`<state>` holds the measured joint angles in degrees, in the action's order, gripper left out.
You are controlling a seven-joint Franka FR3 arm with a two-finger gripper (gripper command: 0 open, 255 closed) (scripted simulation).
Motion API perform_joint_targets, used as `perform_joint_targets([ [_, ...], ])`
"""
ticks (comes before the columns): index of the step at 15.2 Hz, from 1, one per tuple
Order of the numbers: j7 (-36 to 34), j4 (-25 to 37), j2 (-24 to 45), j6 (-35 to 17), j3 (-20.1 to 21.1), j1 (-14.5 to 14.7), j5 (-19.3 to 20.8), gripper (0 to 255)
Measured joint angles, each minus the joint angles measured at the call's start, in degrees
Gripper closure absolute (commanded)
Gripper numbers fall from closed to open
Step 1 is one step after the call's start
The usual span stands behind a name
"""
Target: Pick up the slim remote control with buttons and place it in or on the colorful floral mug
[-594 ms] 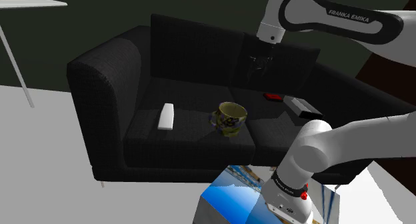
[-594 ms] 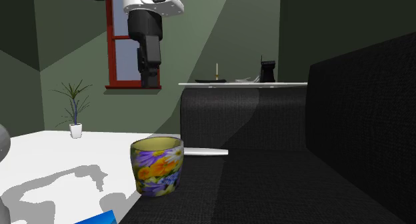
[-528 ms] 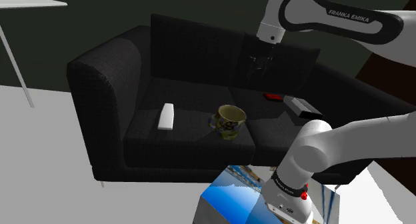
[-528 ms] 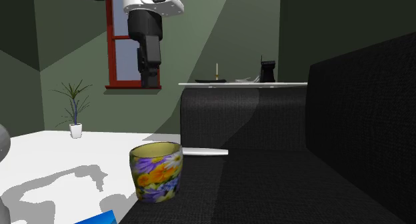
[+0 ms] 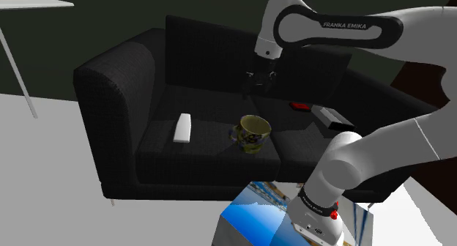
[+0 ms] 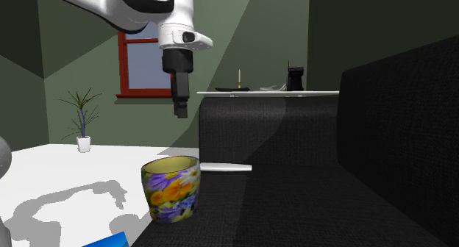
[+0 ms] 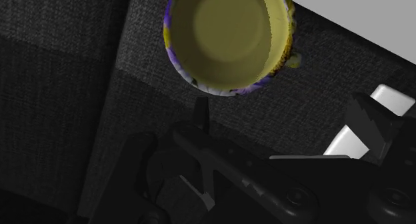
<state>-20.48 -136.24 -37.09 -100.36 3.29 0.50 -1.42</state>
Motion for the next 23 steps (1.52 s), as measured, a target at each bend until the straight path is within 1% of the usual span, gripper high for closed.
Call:
perform_joint_targets([
  [2,-3.5,0.1,2.7,-2.5,1.8,0.0,-0.8,0],
  [5,-8.5,1.4,8.4,-6.7,4.3,-0.3,-1.6,0],
  [9,-15.2,4.6,17.1,-12.0,7.2,-0.9,-1.5,0],
  [11,-18.5,6.5,20.9,-13.8,8.4,-1.1,-1.1,0],
  [14,-24.1,9.9,27.8,-17.0,10.3,-1.2,0.0,0],
  [17,-29.1,14.1,34.2,-18.8,11.1,-1.3,1.6,0],
  [21,-36.0,21.1,44.0,-21.0,11.7,-0.6,4.4,0],
  [23,-39.2,25.7,49.1,-21.1,11.5,0.1,5.9,0],
])
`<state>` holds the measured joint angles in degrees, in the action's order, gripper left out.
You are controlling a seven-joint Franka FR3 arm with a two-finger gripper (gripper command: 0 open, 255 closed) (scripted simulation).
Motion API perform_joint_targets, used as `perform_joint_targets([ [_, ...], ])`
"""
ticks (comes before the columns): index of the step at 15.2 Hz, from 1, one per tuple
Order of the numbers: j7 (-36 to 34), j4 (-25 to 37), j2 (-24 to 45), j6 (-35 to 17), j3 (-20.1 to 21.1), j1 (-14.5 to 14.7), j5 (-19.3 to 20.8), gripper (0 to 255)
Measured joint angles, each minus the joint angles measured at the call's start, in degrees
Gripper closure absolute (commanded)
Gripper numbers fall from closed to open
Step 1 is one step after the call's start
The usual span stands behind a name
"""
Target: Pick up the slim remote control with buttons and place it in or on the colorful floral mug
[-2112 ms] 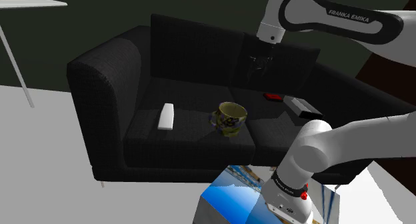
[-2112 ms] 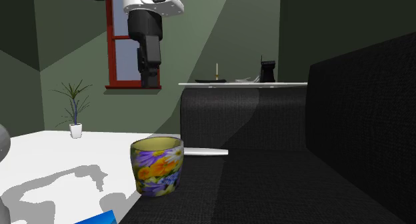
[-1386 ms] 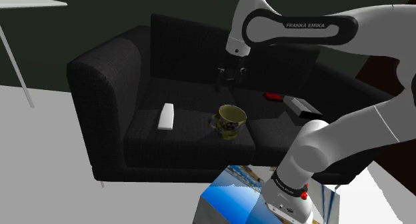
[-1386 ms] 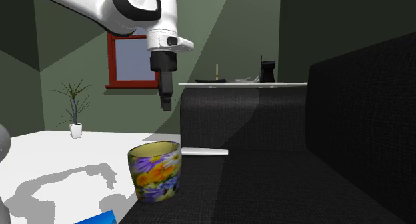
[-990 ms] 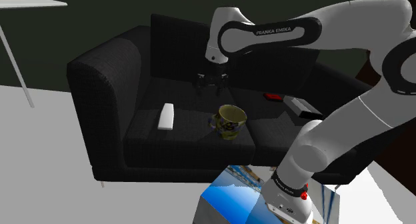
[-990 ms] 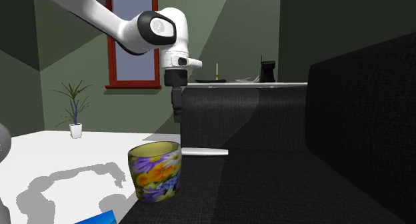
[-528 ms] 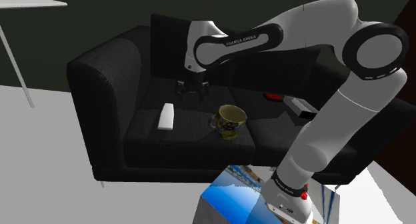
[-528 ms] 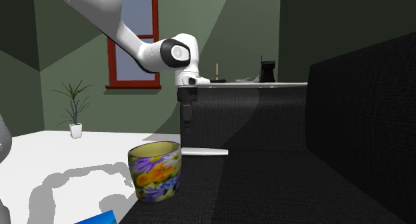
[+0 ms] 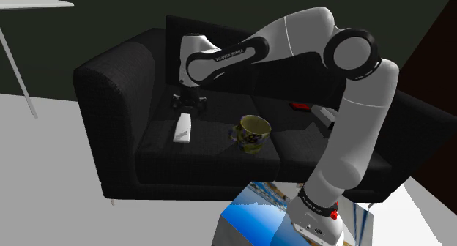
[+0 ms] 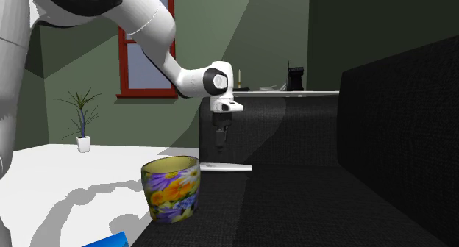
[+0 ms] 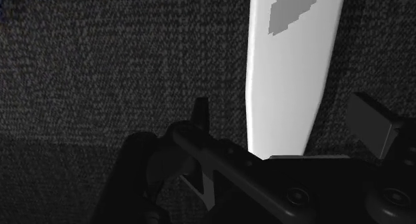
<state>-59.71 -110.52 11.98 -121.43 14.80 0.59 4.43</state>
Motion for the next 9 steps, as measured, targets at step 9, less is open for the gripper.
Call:
perform_joint_targets([
  [9,-3.6,2.1,7.3,-4.8,-0.8,1.0,2.1,0],
])
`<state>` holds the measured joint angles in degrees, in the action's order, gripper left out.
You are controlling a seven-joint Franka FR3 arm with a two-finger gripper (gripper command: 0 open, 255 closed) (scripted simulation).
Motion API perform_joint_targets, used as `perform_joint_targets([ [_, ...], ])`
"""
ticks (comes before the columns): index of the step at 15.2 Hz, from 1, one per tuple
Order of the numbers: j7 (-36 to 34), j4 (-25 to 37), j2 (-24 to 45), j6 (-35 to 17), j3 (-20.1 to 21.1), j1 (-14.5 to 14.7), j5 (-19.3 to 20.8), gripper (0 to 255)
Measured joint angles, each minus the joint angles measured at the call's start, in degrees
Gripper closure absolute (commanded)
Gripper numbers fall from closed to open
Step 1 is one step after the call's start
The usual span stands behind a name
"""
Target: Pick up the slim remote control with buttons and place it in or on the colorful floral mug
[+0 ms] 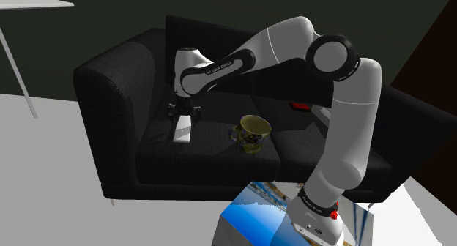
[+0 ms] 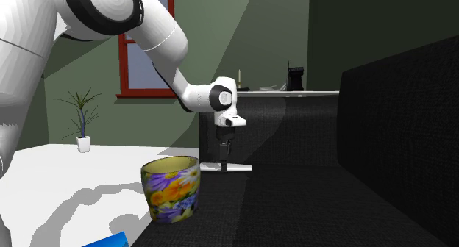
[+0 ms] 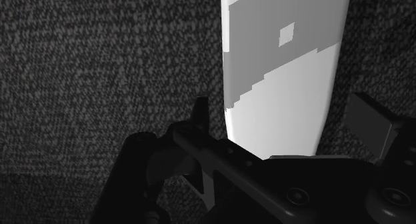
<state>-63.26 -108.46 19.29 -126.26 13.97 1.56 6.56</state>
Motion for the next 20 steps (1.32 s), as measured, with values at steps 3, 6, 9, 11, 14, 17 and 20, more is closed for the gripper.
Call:
perform_joint_targets([
  [3,-0.1,-0.3,0.1,-0.4,0.0,0.0,0.1,0],
  [6,-0.1,-0.3,0.1,-0.5,0.0,0.0,0.1,0],
  [9,-0.1,-0.3,0.1,-0.5,0.0,0.0,0.1,255],
  [11,-0.1,-0.3,0.1,-0.5,0.0,0.0,0.1,255],
  [14,-0.1,-0.3,0.1,-0.5,0.0,0.0,0.1,255],
  [17,-0.1,-0.3,0.1,-0.5,0.0,0.0,0.1,255],
  [20,0.0,-0.1,-0.4,0.3,0.1,0.0,-0.1,255],
])
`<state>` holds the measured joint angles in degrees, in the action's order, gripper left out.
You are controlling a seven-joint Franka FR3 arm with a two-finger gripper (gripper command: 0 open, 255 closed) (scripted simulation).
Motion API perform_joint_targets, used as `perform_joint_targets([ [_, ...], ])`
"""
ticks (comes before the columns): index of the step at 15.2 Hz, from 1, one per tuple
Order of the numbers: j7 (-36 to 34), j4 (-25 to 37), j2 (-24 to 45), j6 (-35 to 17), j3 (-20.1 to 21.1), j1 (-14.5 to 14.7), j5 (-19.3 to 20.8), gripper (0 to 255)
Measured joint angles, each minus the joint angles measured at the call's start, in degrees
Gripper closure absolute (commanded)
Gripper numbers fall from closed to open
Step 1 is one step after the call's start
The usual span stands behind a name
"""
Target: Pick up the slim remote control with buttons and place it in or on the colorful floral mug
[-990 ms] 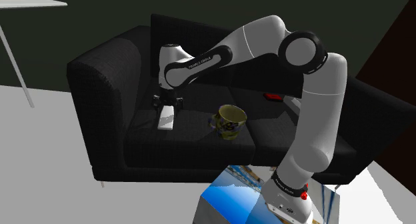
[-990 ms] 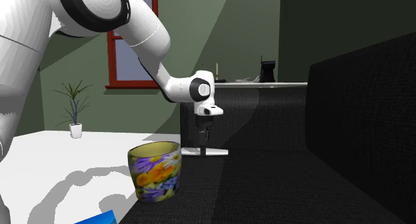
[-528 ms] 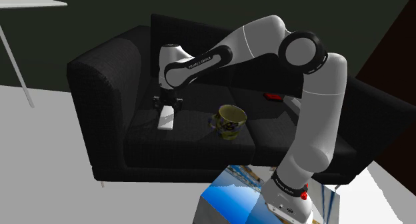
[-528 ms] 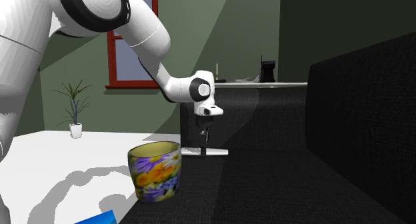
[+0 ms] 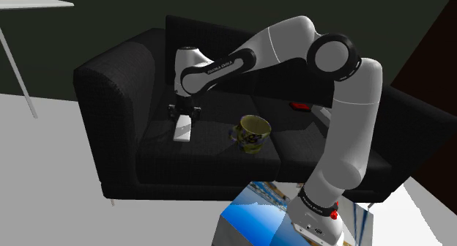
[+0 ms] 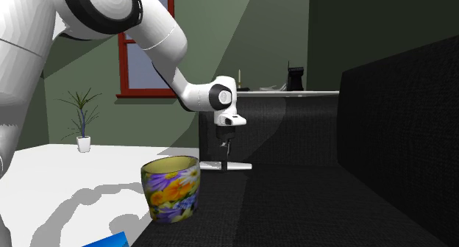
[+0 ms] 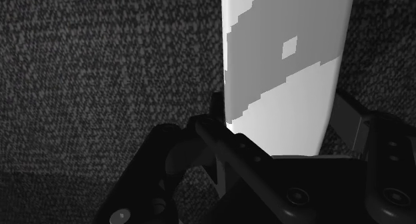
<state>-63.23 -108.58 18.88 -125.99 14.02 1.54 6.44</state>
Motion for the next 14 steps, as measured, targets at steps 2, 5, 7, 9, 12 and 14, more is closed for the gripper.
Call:
perform_joint_targets([
  [2,0.1,0.9,-0.3,1.2,0.1,0.0,-0.2,255],
  [5,0.4,1.2,-1.9,3.1,0.3,-0.1,-0.7,255],
  [7,0.6,2.2,-2.4,4.5,0.3,-0.2,-0.9,255],
  [9,0.9,2.9,-3.1,5.9,0.4,-0.4,-1.1,255],
  [12,1.1,4.0,-4.0,7.9,0.5,-0.4,-1.5,255],
  [14,1.2,5.1,-4.4,9.3,0.5,-0.4,-1.6,255],
])
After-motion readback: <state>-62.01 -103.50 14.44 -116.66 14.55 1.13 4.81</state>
